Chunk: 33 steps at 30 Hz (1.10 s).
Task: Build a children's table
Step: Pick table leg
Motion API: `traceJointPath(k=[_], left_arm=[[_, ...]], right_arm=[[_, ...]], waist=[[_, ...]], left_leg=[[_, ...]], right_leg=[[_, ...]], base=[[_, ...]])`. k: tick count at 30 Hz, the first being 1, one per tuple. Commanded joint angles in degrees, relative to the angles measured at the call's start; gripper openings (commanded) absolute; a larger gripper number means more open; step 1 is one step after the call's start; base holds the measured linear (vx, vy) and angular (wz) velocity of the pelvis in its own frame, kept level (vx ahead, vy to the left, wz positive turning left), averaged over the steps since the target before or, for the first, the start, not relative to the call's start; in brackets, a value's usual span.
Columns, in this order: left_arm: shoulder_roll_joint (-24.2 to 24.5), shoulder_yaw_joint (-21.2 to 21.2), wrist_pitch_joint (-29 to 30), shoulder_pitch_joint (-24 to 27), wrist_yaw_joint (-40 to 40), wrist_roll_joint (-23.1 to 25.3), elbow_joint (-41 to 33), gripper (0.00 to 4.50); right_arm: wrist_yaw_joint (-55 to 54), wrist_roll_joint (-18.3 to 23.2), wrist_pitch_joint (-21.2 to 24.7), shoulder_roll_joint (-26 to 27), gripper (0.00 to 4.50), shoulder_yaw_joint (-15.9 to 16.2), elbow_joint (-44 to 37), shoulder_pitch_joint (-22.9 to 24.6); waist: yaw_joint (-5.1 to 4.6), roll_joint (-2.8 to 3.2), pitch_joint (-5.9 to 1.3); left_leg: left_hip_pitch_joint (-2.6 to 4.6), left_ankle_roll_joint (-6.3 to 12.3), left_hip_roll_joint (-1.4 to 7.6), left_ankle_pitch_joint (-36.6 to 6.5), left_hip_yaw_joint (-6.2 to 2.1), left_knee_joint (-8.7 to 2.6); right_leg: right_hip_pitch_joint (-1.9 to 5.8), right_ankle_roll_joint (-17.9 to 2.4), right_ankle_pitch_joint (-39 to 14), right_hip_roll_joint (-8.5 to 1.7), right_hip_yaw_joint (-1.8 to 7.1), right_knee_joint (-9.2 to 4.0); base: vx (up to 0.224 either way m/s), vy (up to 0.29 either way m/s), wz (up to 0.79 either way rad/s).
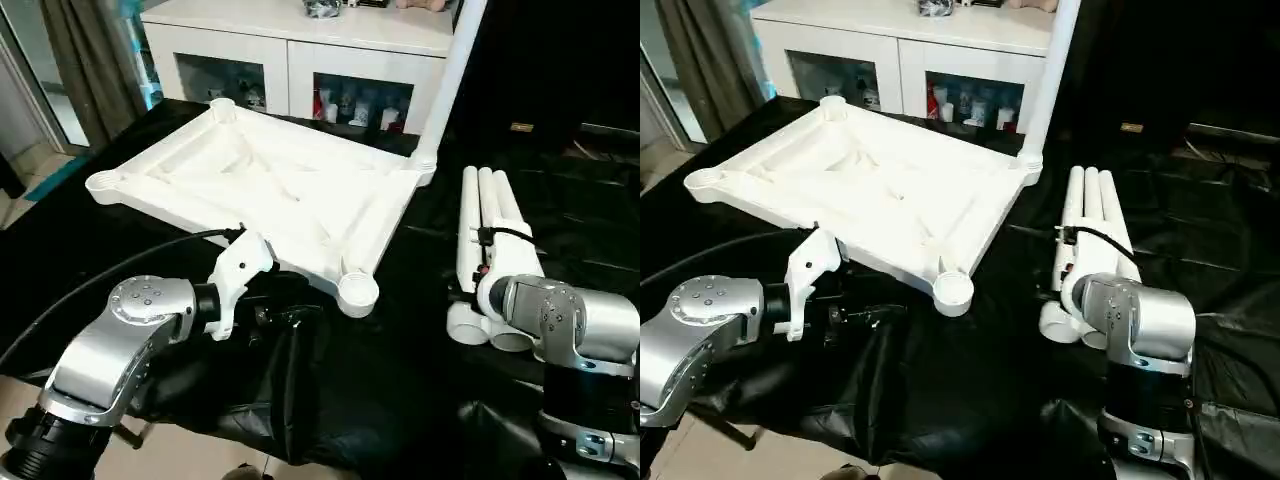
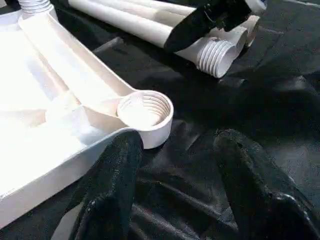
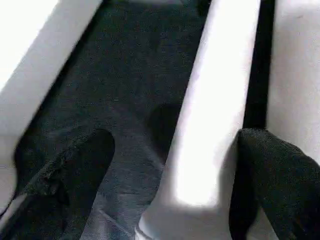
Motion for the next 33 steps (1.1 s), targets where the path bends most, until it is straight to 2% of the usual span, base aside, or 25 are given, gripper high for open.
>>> traceJointPath(k=[1,5,7,8,10,13,16,19,21,22,24,25,27,30,32,33], left_arm=[[0.59,-0.58,0.63,-0.15,-0.36,-0.81,-1.06,2.68],[0.56,-1.15,1.15,-0.61,-1.03,-1.26,-1.23,2.68],[0.63,-1.47,1.59,-0.89,-1.17,-1.53,-1.25,2.68],[1.00,-1.92,2.15,-1.24,-1.63,-1.66,-1.26,2.68],[1.74,-2.73,2.72,-1.80,-2.08,-1.35,-1.40,2.96],[2.03,-2.87,3.53,-2.34,-2.54,-1.97,-1.73,3.06],[2.27,-3.21,3.76,-2.67,-2.59,-1.82,-1.98,3.45],[2.28,-3.71,3.64,-3.03,-2.46,-1.44,-1.66,3.57],[2.36,-4.18,3.70,-3.23,-2.30,-1.20,-1.54,3.86],[2.29,-4.30,3.87,-3.34,-2.29,-1.15,-1.62,3.93],[2.29,-4.33,3.94,-3.39,-2.28,-1.16,-1.66,3.93],[2.28,-4.35,4.03,-3.47,-2.24,-1.20,-1.71,4.07],[2.38,-4.29,4.00,-3.59,-2.26,-1.25,-1.66,4.36],[2.42,-4.39,3.87,-3.73,-2.15,-1.22,-1.63,4.49],[2.29,-4.25,3.11,-4.08,-1.90,-1.06,-1.23,4.50],[2.17,-4.14,2.64,-4.28,-1.73,-0.93,-0.99,4.50]], right_arm=[[0.53,0.82,1.12,0.22,4.47,0.39,1.32,-0.45],[0.49,0.54,2.41,0.24,4.47,1.81,2.54,-0.04],[0.33,0.45,2.48,0.21,4.20,2.09,3.33,0.04],[0.18,0.36,2.51,0.23,4.20,2.28,4.14,0.03],[0.08,0.17,2.31,0.24,4.00,2.39,5.28,-0.15],[-0.10,-0.09,2.17,0.20,3.78,2.46,6.05,-0.39],[-0.34,-0.26,1.92,0.05,3.46,2.35,6.62,-0.67],[-0.42,-0.27,1.49,-0.28,3.31,2.15,7.53,-1.00],[-0.39,-0.22,1.36,-0.47,3.04,2.04,8.35,-1.04],[-0.55,-0.36,1.06,-0.51,2.96,1.86,9.06,-0.97],[-0.76,-0.41,0.90,-0.43,2.96,1.57,9.42,-1.00],[-1.08,-0.43,0.67,-0.27,2.77,0.97,9.91,-1.02],[-1.62,-0.49,0.04,0.06,2.70,-0.02,10.91,-1.01],[-2.63,-0.54,-0.68,0.59,2.69,-1.79,11.43,-0.95],[-4.38,-0.46,-1.98,1.56,2.69,-4.65,11.54,-1.23],[-5.23,-0.36,-2.74,2.03,2.69,-6.04,11.61,-1.42]], waist=[[0.02,-0.05,-3.56],[-0.08,-0.10,-3.56],[-0.10,-0.05,-3.55],[-0.10,-0.04,-3.55],[-0.11,-0.05,-3.55],[-0.12,-0.11,-3.50],[-0.16,-0.09,-3.51],[-0.22,-0.25,-3.50],[-0.22,-0.28,-3.51],[-0.25,-0.43,-3.55],[-0.22,-0.31,-3.53],[-0.26,-0.33,-3.53],[-0.30,-0.38,-3.40],[-0.37,-0.30,-3.37],[-0.34,-0.10,-3.33],[-0.31,-0.25,-3.42]], left_leg=[[1.33,-3.43,3.43,-10.86,-2.22,-4.43],[1.33,-3.58,3.41,-10.84,-2.20,-4.45],[1.41,-3.81,3.46,-11.11,-2.21,-4.47],[1.43,-3.85,3.43,-11.14,-2.20,-4.45],[1.42,-3.91,3.41,-11.20,-2.23,-4.48],[1.51,-4.19,3.46,-11.49,-2.24,-4.50],[1.56,-4.28,3.43,-11.74,-2.26,-4.52],[1.51,-4.23,3.43,-11.68,-2.26,-4.50],[1.54,-4.16,3.45,-11.58,-2.24,-4.48],[1.49,-4.11,3.44,-11.44,-2.23,-4.47],[1.45,-4.13,3.46,-11.41,-2.26,-4.50],[1.50,-4.19,3.45,-11.57,-2.25,-4.48],[1.69,-4.36,3.45,-12.99,-2.29,-4.55],[1.88,-4.78,3.44,-14.67,-2.40,-4.65],[1.98,-4.91,3.43,-15.29,-2.45,-4.67],[2.03,-4.96,3.39,-15.42,-2.46,-4.64]], right_leg=[[1.85,-4.87,-17.74,-5.74,4.19,-4.88],[1.87,-5.06,-17.84,-5.74,4.19,-4.90],[1.82,-4.80,-18.14,-5.74,4.22,-4.90],[1.82,-4.81,-18.23,-5.77,4.23,-4.94],[1.82,-4.73,-18.41,-5.74,4.21,-4.93],[1.77,-4.55,-18.98,-5.78,4.22,-4.96],[1.75,-4.48,-19.04,-5.76,4.21,-5.01],[1.84,-4.51,-19.24,-5.79,4.20,-5.00],[1.81,-4.35,-19.43,-5.80,4.21,-5.01],[1.84,-4.32,-19.29,-5.77,4.21,-4.97],[1.84,-4.39,-19.23,-5.83,4.20,-4.99],[1.79,-4.36,-19.31,-5.78,4.18,-5.01],[1.64,-4.19,-21.23,-5.85,4.14,-5.28],[1.50,-3.75,-22.88,-5.85,4.10,-5.53],[1.40,-3.54,-23.77,-5.92,4.12,-5.63],[1.41,-3.40,-24.00,-5.92,4.07,-5.69]], base=[[0.000,0.000,0.00],[0.000,0.000,0.00],[0.000,0.000,0.00],[0.000,0.000,0.00],[0.000,0.000,0.00],[0.000,0.000,0.00],[0.000,0.000,0.00],[0.000,0.000,0.00],[0.000,0.000,0.00],[0.000,0.000,0.00],[0.000,0.000,0.00],[0.000,0.000,0.00],[0.000,0.000,0.00],[0.000,0.000,0.00],[0.000,0.000,0.00],[0.000,0.000,0.00]])
